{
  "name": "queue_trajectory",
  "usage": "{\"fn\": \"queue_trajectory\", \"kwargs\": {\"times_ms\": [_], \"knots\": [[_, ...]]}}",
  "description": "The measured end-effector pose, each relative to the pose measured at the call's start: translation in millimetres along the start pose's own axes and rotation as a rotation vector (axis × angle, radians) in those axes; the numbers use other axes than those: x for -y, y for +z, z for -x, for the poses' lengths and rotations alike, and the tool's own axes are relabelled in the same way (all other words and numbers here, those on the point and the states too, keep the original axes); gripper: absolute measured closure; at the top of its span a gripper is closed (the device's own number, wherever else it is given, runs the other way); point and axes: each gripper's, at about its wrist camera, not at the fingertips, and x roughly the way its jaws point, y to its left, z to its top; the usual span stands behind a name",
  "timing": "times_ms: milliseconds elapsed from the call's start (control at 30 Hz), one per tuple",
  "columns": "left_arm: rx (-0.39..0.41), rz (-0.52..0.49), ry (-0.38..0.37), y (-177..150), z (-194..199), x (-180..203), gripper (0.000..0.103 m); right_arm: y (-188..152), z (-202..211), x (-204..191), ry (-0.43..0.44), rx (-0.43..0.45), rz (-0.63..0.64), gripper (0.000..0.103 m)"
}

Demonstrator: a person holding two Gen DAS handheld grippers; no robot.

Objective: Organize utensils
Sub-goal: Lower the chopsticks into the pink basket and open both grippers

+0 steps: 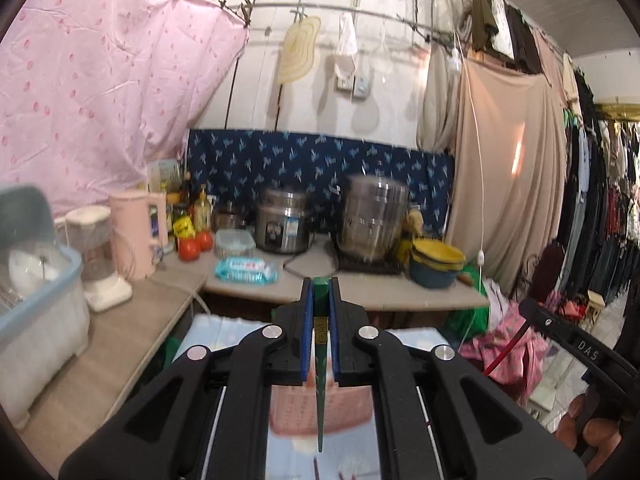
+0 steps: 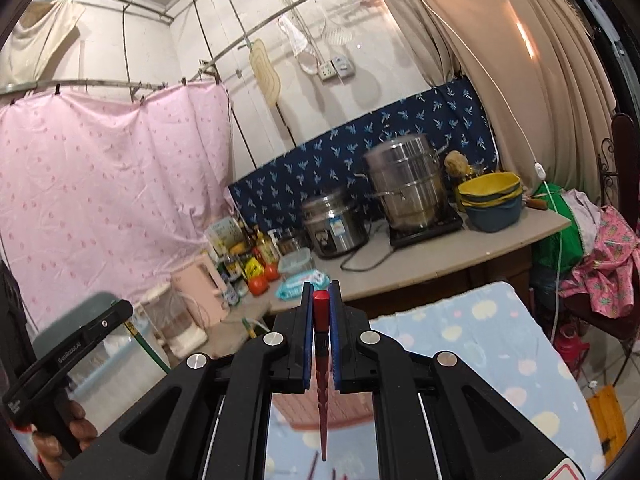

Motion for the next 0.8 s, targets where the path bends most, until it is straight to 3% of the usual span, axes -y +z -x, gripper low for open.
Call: {"fn": "queue_trajectory", "kwargs": {"times_ms": [167,333,533,800], "knots": [[0.089,0.004,0.027,26.5,-22.7,-0.4,0.096,25.7,-40.0,-6.7,0.033,0.028,-0.042,0.096],[0.124,-0.013,0.040,34.1,-51.8,1.8,0.096,35.2,-69.7,-14.0,0.032,0.068,-0.041,0.096],[0.059,0.002,0.046,12.2,-82.2,-9.1,0.096,30.2,-103.7,-3.5,0.014,0.062,-0.069,0.096],[-0.024,0.032,0.066,-19.4,-107.9,-26.6,0.096,-11.5,-143.0,12.6,-0.040,-0.064,-0.042,0.096]]}}
